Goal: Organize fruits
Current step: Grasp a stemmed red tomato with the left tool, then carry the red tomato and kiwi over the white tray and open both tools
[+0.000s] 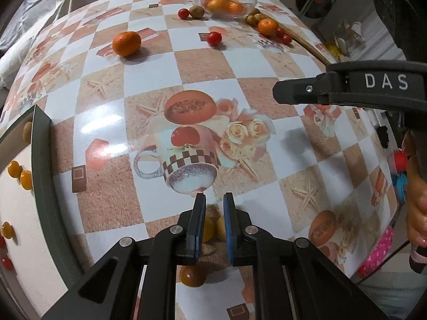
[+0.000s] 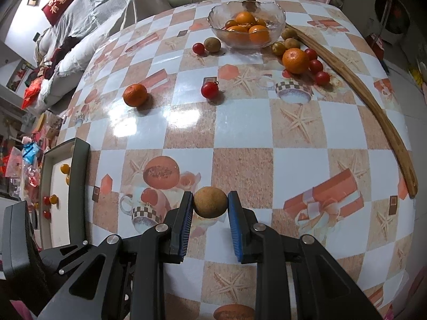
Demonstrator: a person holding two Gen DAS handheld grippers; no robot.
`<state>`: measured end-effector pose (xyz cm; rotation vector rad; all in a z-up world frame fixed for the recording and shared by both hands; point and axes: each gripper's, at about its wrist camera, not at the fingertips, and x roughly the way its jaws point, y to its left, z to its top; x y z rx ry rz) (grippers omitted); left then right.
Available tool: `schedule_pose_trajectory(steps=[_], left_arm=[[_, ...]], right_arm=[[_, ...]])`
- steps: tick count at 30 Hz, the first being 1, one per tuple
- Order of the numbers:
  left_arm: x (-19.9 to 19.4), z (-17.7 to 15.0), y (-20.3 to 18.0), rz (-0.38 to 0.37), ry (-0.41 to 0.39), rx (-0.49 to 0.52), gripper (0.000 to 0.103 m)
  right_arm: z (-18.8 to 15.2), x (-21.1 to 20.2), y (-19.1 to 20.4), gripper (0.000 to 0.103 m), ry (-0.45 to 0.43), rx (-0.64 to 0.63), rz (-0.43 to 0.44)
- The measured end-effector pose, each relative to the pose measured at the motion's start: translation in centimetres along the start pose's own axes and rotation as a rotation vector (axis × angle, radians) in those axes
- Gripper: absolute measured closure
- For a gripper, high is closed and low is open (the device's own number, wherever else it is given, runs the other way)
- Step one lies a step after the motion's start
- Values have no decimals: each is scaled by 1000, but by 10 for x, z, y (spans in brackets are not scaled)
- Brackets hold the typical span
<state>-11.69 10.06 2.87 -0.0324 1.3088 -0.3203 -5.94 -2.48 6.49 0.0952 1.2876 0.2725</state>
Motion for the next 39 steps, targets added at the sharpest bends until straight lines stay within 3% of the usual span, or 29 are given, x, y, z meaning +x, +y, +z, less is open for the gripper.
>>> schedule_pose_trajectory(steps=[2,3,4,5,9,11,17,25,29,31,34,39], left_arm=[[1,4,1,6,17,7,62],[-1,8,2,12,4,3,32],[-7,11,3,23,-36,-6,27],[-15,19,3,32,-88,-9,27],[-13,62,-3,63,-110,2,27],[-4,86,-6,107,-126,11,27],[35,146,-10,135,-146,-26,27],[69,178,-22,188,-130,19,27],[72,181,-22,199,-134,25,39],[71,182,-23,197,-143,32,60],[70,183,-24,180,-137,48,81],[56,168,-17,96,-131,19,81]], right_arm=[[-2,-2,-4,74,-3,11,1],[-3,-2,-6,74,-3,20,-2],[-3,-2,-9,74,-4,26,-3],[-3,-3,-11,74,-6,35,-4],[-4,-7,-26,74,-18,65,-11],[-4,-7,-34,74,-18,78,-14],[-4,-4,-61,74,-6,123,-16],[-2,1,-84,74,-4,170,-1],[-1,2,-90,74,-7,184,4],[-1,2,-91,74,-9,189,4],[0,2,-89,74,-11,190,3],[-1,-2,-80,74,-17,174,5]])
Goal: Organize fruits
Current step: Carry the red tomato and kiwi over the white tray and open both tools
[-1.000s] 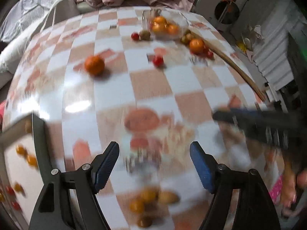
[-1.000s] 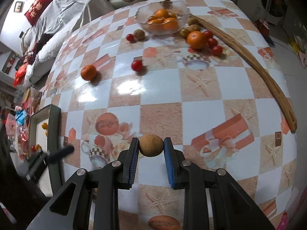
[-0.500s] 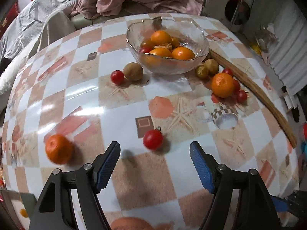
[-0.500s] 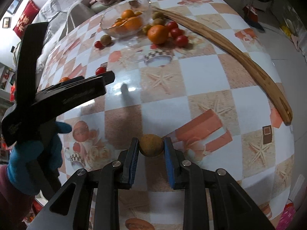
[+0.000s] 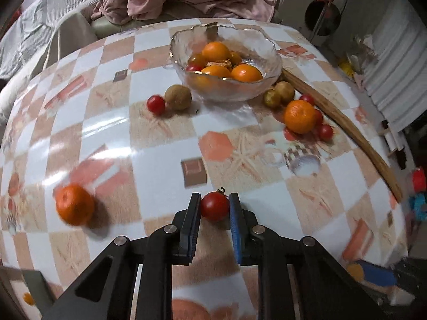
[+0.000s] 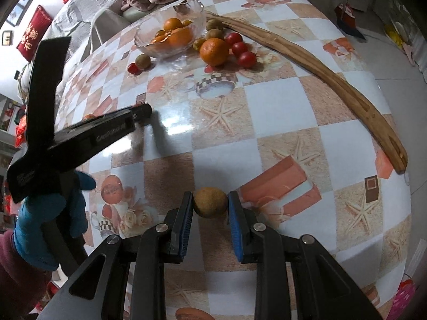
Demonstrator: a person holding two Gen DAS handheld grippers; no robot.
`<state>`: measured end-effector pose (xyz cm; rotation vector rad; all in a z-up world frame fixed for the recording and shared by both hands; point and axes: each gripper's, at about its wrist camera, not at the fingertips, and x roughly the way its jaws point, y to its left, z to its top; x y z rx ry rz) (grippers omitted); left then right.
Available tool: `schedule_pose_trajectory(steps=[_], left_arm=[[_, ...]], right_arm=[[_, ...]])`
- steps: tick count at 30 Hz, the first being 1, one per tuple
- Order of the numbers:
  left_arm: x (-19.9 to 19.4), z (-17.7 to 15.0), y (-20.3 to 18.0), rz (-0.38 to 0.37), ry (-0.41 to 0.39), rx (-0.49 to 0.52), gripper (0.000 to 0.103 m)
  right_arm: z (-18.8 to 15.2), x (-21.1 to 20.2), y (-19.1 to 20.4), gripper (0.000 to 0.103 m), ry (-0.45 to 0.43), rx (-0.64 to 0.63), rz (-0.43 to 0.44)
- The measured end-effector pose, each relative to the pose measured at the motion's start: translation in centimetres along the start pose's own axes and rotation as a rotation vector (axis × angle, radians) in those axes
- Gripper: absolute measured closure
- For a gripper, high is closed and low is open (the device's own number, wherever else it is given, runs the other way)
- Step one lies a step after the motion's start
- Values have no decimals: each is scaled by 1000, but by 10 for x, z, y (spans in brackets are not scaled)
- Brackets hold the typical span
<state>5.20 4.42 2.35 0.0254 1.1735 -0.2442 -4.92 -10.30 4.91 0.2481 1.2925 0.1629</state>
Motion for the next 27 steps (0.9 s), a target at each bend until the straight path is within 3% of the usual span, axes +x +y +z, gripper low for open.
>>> schedule_pose_trajectory(steps=[6,12,17,27], left_arm=[[-32,-28,14,-38,-8,-51,81],[-74,-59,45,-26,-40,-118,81],[-106,-85,82,19,-66,-181,81],[-164,-172,174,153,-74,-343,81]], right_arm=[[-3,0,25,74,0,-43,9],[-8,2,66,74,6,-115,26],[-14,5,107,74,14,-188,49],[-35,25,218,74,62,-371,122]])
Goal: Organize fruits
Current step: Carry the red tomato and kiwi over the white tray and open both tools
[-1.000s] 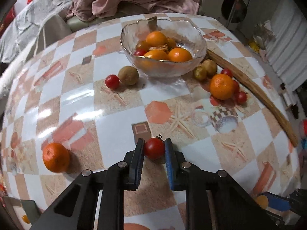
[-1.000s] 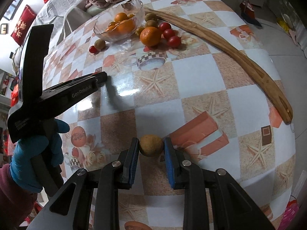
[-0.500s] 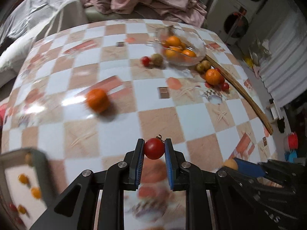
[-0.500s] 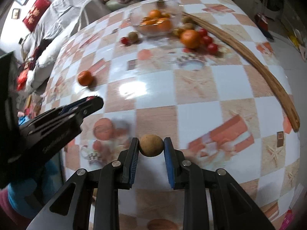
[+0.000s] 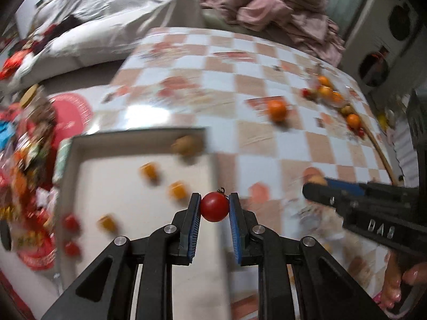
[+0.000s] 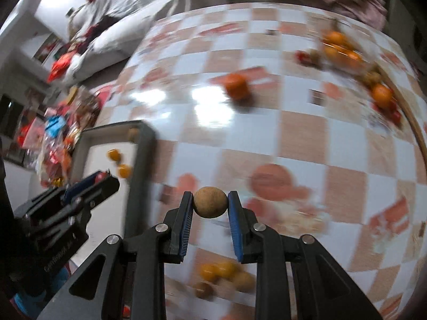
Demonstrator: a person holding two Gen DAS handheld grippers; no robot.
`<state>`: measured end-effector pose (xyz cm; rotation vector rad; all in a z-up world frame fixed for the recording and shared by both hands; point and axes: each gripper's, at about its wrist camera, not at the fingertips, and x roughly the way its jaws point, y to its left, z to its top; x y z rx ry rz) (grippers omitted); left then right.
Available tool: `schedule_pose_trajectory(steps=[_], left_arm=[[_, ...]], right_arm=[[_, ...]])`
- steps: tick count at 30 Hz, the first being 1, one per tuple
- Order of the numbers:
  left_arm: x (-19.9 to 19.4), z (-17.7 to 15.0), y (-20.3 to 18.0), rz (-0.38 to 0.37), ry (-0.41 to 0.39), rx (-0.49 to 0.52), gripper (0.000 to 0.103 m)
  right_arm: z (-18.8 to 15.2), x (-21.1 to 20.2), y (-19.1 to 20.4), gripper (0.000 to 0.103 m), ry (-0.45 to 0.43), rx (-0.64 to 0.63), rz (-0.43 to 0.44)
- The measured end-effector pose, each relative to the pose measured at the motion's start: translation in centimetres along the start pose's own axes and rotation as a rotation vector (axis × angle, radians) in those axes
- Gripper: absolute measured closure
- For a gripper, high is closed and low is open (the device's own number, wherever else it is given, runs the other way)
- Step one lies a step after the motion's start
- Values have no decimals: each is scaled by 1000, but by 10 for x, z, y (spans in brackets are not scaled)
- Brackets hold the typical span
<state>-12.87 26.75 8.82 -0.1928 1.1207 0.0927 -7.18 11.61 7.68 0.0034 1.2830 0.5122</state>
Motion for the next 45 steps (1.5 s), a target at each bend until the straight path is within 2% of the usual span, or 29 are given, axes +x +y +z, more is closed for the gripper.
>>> schedule_pose_trajectory(steps=[9,14,24,29,32,33,34,35,36,38,42,45], left_arm=[[-3,-45,83,108,48,-132,81],[6,-63,104,148,85,-162,81],[17,-80,113,157,130,-181,81],[20,-81,111,168,144,-172,81],[20,-80,110,178,150,-163,79],[20,-80,110,183,152,-162,74],[19,-80,110,191,152,-161,53],[18,-80,112,190,149,-164,38],[14,-81,112,201,126,-169,23],[8,-81,112,196,98,-158,23],[8,-78,110,190,121,-141,23],[3,-72,103,185,114,-123,23]], right_arm=[[3,45,100,74,75,-163,64],[-6,74,129,74,127,-229,41],[-12,100,142,74,165,-320,-67],[-13,102,147,73,162,-337,-76],[-12,102,148,68,167,-331,-62],[-12,102,147,60,169,-329,-60],[-12,102,147,54,172,-325,-61],[-12,101,147,46,169,-321,-49],[-12,100,148,45,166,-318,-43],[-11,94,147,41,153,-314,-36],[-7,72,139,25,104,-279,-3],[-4,54,130,24,70,-240,0]])
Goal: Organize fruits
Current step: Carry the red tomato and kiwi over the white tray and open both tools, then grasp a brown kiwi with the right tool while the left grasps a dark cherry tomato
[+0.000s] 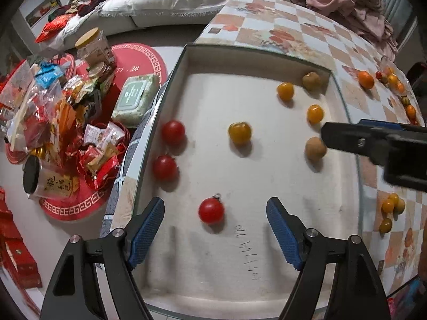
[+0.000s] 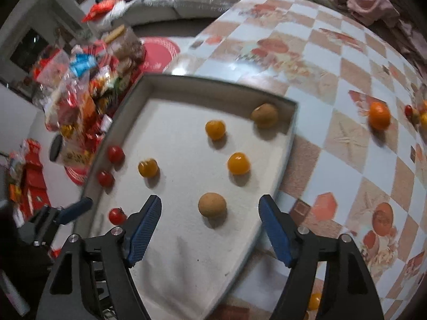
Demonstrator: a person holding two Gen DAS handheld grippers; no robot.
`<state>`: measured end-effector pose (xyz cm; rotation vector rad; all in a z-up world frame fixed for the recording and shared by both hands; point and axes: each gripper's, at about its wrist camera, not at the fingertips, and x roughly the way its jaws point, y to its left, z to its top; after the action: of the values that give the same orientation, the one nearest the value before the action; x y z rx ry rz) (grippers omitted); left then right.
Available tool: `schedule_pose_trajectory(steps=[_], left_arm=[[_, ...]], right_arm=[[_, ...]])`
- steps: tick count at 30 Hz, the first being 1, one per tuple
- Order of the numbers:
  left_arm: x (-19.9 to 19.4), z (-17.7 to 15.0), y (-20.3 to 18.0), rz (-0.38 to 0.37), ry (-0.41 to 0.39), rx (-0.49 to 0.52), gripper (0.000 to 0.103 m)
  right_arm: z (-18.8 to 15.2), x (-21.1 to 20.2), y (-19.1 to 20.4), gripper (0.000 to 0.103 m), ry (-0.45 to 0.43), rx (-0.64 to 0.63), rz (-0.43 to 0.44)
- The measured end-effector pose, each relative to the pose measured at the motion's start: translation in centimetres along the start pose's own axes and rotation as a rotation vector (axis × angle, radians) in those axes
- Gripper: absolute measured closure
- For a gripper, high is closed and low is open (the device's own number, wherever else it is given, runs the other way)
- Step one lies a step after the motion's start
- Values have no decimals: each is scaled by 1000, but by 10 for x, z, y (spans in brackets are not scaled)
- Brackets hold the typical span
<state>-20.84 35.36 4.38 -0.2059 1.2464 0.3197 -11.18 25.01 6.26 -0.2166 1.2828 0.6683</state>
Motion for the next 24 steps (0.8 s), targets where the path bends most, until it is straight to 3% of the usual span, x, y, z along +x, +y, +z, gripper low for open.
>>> schedule_pose_trajectory(steps=[9,16,24], left_arm=[[-21,16,-63,-67,-46,137,23],[-33,15,-122,-132,-62,281,23],[-36,-4,-164,-200,-31,378,23]], right_arm=[[-29,-41,-74,24,-45,193,-54],[-81,-67,-139,24,-44,324,-147],[-130,-76,-169,24,-1,366,-193]])
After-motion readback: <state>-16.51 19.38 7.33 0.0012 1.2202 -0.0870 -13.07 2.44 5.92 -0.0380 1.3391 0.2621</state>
